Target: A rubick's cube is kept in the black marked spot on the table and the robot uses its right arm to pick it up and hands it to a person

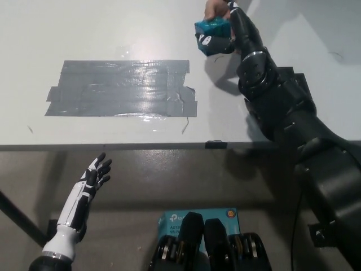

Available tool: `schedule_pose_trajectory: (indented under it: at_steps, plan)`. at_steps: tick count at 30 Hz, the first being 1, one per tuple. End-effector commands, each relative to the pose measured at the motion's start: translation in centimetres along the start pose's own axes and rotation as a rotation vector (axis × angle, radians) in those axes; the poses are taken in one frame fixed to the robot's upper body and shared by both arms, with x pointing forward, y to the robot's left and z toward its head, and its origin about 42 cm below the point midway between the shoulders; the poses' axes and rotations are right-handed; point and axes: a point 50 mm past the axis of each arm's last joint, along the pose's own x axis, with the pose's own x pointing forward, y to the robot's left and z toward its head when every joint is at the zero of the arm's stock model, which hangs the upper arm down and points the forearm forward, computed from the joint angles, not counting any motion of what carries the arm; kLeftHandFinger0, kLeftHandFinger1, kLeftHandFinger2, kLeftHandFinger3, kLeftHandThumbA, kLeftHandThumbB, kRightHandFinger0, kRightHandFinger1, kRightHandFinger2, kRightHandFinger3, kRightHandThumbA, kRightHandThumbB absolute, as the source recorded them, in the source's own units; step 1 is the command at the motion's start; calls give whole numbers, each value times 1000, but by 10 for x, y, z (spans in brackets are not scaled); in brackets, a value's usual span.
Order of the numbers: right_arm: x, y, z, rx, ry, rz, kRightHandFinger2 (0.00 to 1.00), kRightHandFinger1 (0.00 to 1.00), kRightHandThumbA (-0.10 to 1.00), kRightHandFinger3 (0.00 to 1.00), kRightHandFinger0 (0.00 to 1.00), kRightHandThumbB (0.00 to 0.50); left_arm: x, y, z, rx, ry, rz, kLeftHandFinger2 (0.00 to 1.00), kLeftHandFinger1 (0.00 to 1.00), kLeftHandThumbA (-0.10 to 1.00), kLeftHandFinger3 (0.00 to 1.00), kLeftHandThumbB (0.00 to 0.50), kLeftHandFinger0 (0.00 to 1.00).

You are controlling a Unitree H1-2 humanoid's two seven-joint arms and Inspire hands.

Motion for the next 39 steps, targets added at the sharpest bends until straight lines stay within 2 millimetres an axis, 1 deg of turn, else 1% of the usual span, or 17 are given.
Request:
schedule_pose_trajectory:
  at_steps: [1,10,13,15,16,18,21,24,25,26,27,28,32,34,35,37,39]
  plan:
    - [11,-28,27,25,-74,-44,1000,1000,829,1000,1000,439,8,3,14,32,-55,-18,1000,1000,1000,1000,166,1000]
    - [13,-42,37,53,-136,-102,1000,1000,865,1000,1000,462,10,1,15,27,-53,-27,1000,1000,1000,1000,171,1000]
    - [13,-61,54,45,-226,-172,1000,1000,916,1000,1000,463,11,2,17,32,-54,-27,1000,1000,1000,1000,157,1000]
    - [1,-91,76,72,-357,-236,1000,1000,936,1000,1000,454,13,3,18,35,-55,-28,1000,1000,1000,1000,160,1000]
    - [-3,-96,79,78,-381,-245,1000,1000,938,1000,1000,454,14,3,19,36,-56,-28,1000,1000,1000,1000,160,1000]
    - [-21,-114,88,73,-457,-283,1000,1000,971,1000,1000,452,14,4,18,37,-58,-26,1000,1000,1000,1000,167,1000]
    - [-68,-149,98,97,-595,-346,1000,1000,950,1000,1000,440,22,6,23,44,-74,-27,1000,1000,1000,1000,170,1000]
    - [-132,-169,89,141,-717,-393,1000,1000,903,1000,1000,382,31,11,29,50,-93,-23,1000,1000,1000,1000,171,1000]
    - [-139,-171,88,141,-725,-396,1000,1000,903,1000,1000,379,34,11,30,49,-98,-22,1000,1000,1000,1000,170,1000]
    - [-161,-174,82,138,-739,-402,1000,1000,932,1000,1000,363,37,10,32,47,-106,-22,1000,1000,1000,1000,172,1000]
    - [-166,-175,81,137,-741,-404,1000,1000,932,1000,1000,363,38,10,32,46,-108,-22,1000,1000,1000,1000,172,1000]
    - [-201,-173,66,152,-787,-394,1000,1000,961,1000,1000,311,39,10,32,49,-109,-24,1000,1000,1000,1000,178,1000]
    - [-262,-161,40,227,-868,-293,1000,1000,1000,1000,1000,258,42,10,32,44,-116,-19,1000,1000,1000,1000,176,1000]
    - [-273,-157,35,248,-882,-265,1000,1000,1000,1000,1000,246,42,10,31,45,-111,-17,1000,1000,1000,1000,180,1000]
    - [-288,-148,26,270,-884,-240,1000,1000,1000,1000,1000,205,41,10,31,46,-107,-17,1000,1000,1000,1000,185,1000]
    - [-304,-139,13,302,-870,-220,1000,1000,1000,1000,1000,185,40,9,29,44,-104,-18,1000,1000,1000,1000,184,1000]
    - [-312,-134,5,324,-855,-212,1000,1000,1000,1000,1000,190,39,9,29,44,-100,-20,1000,1000,1000,1000,185,1000]
